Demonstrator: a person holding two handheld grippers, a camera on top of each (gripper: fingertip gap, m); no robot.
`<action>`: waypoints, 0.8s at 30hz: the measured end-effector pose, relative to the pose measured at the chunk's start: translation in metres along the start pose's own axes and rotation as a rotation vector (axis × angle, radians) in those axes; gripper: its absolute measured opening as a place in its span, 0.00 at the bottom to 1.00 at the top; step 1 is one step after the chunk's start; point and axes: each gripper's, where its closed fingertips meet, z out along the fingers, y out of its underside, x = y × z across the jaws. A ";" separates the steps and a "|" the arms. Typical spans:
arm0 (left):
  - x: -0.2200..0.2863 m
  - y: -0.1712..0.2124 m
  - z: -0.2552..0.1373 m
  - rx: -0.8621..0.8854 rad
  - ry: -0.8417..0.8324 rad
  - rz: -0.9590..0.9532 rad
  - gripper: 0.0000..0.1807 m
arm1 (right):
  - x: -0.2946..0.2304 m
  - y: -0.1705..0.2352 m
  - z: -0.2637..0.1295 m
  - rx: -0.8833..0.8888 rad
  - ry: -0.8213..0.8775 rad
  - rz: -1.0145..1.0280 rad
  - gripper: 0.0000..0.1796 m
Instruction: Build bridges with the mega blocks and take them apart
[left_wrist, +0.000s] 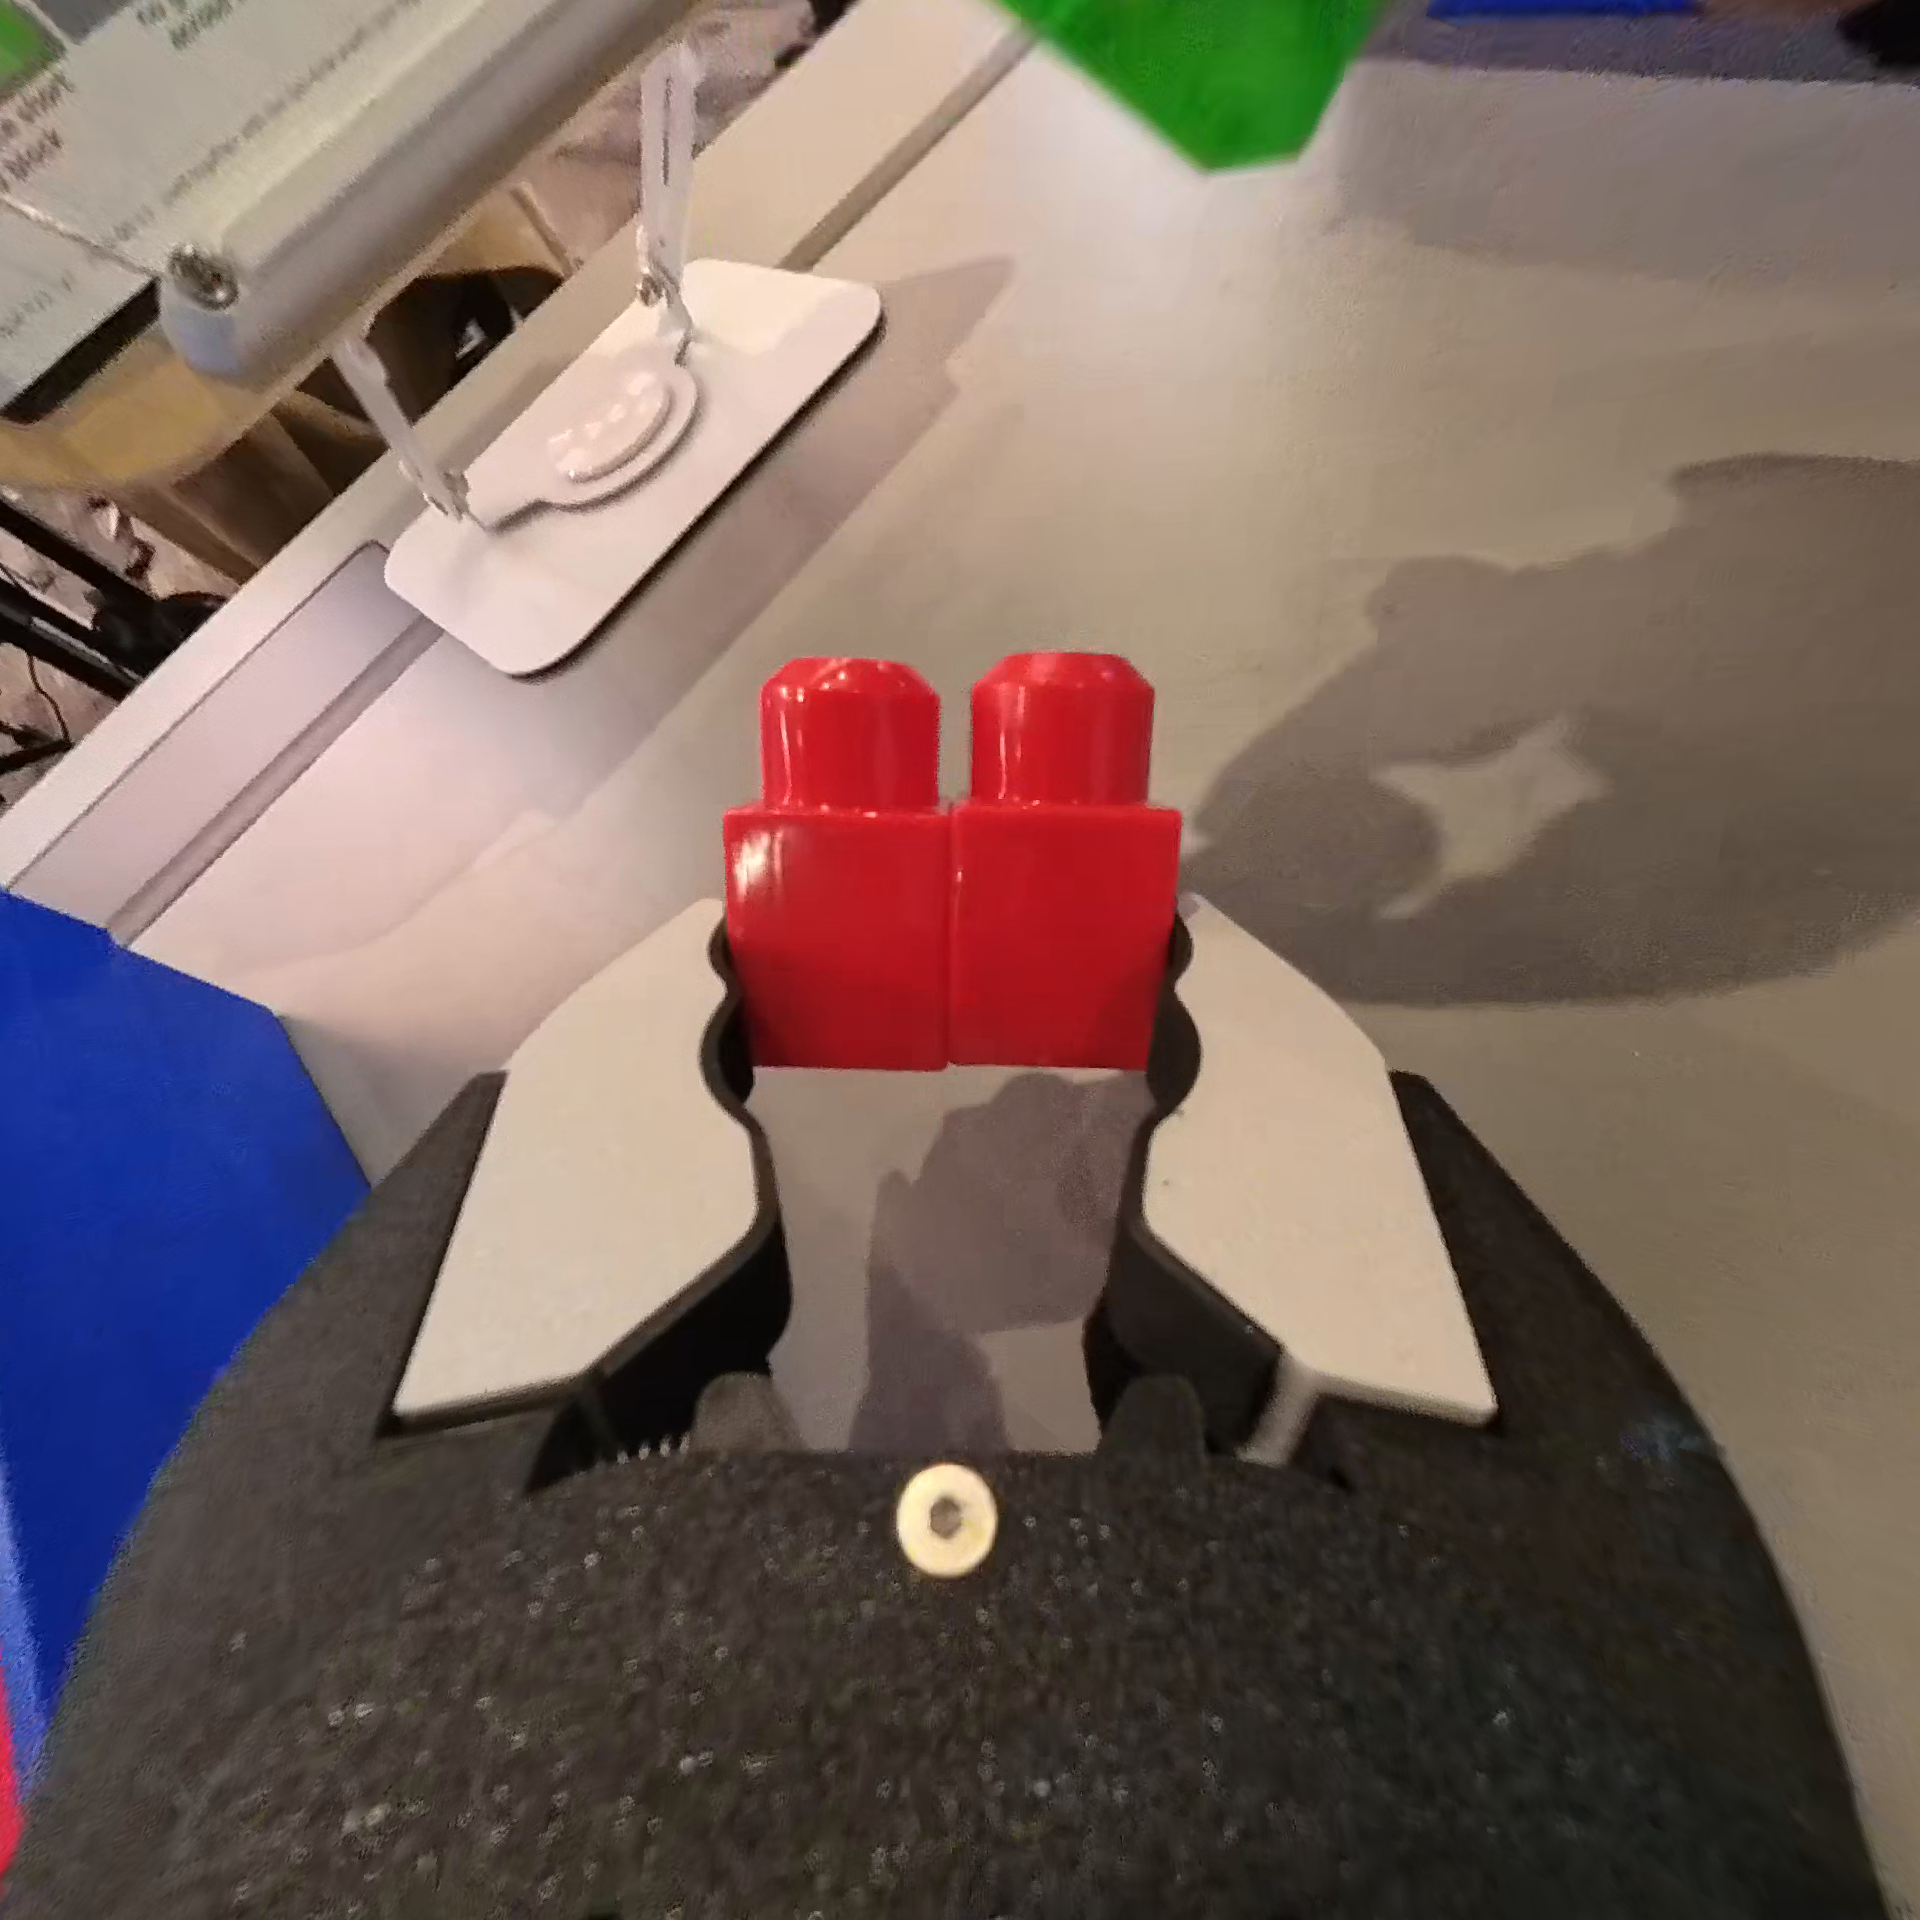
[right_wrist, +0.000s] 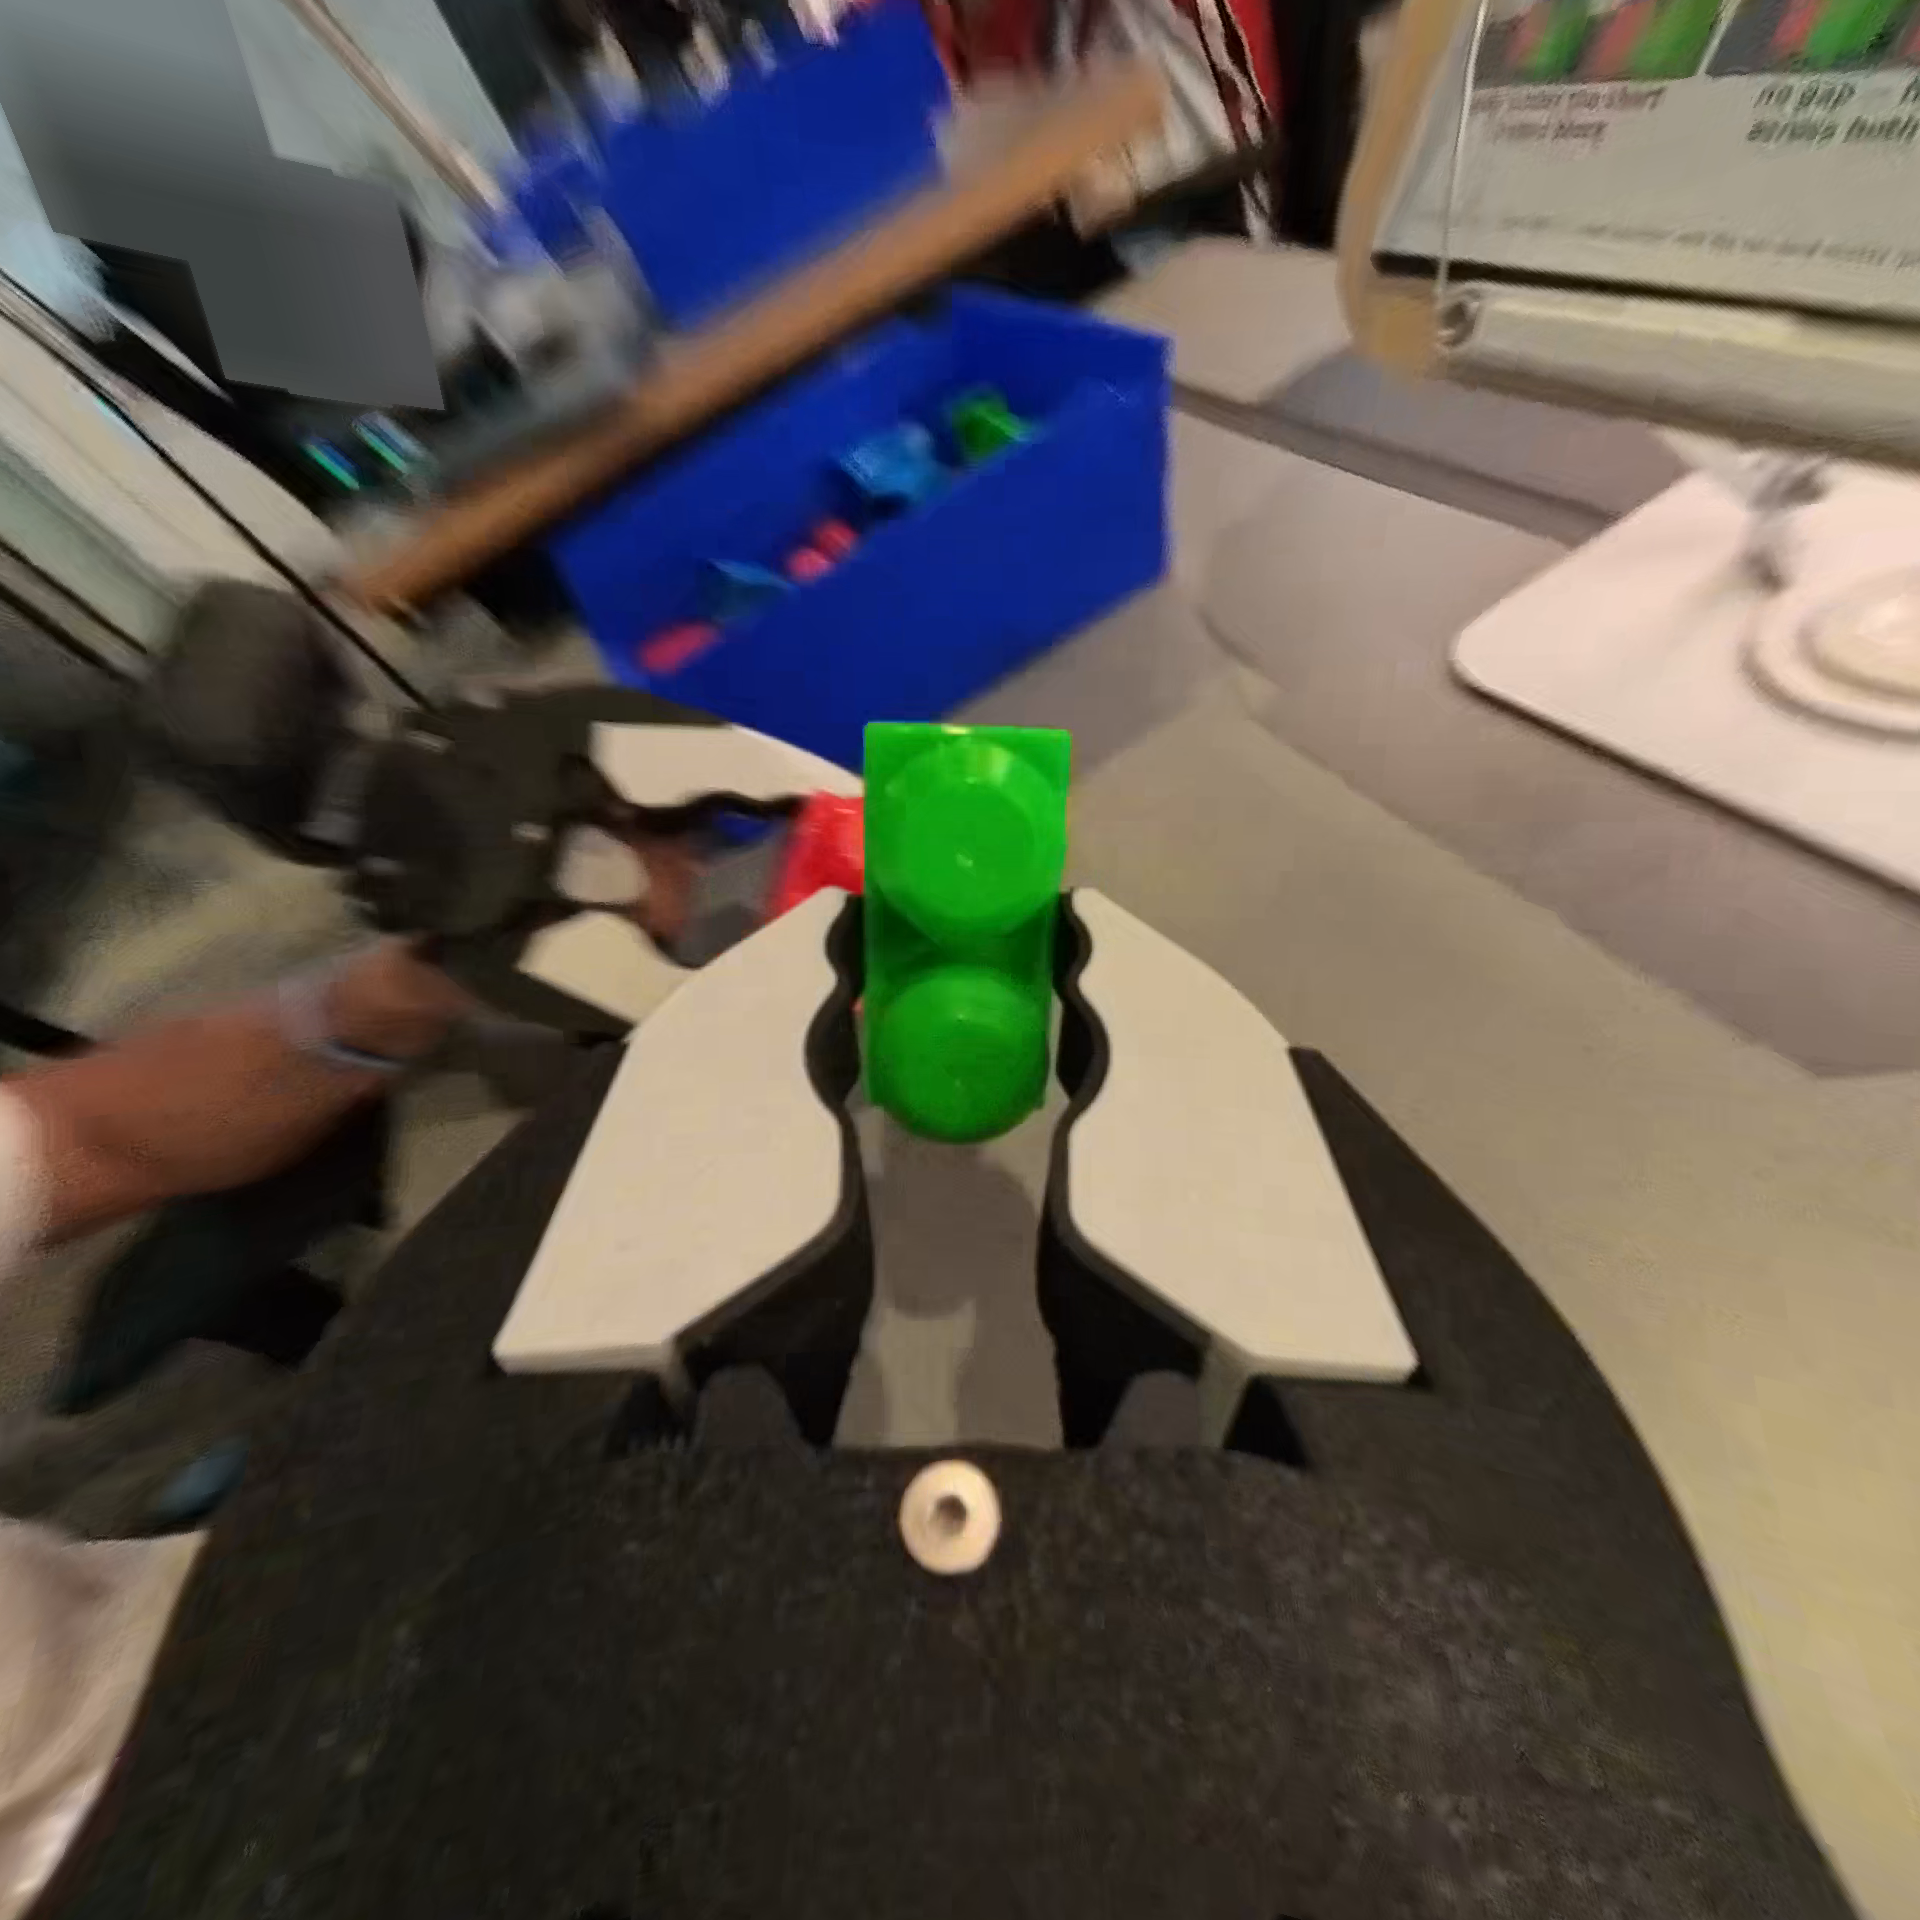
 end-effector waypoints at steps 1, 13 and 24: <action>0.002 -0.001 0.000 0.004 0.000 0.018 0.41 | -0.008 0.005 -0.011 0.055 -0.062 0.068 0.19; 0.034 -0.053 -0.005 0.038 0.049 0.343 0.41 | -0.033 0.029 -0.016 0.021 -0.222 0.310 0.19; 0.043 -0.072 0.004 0.023 0.022 0.471 0.41 | -0.034 0.033 -0.010 0.052 -0.245 0.355 0.19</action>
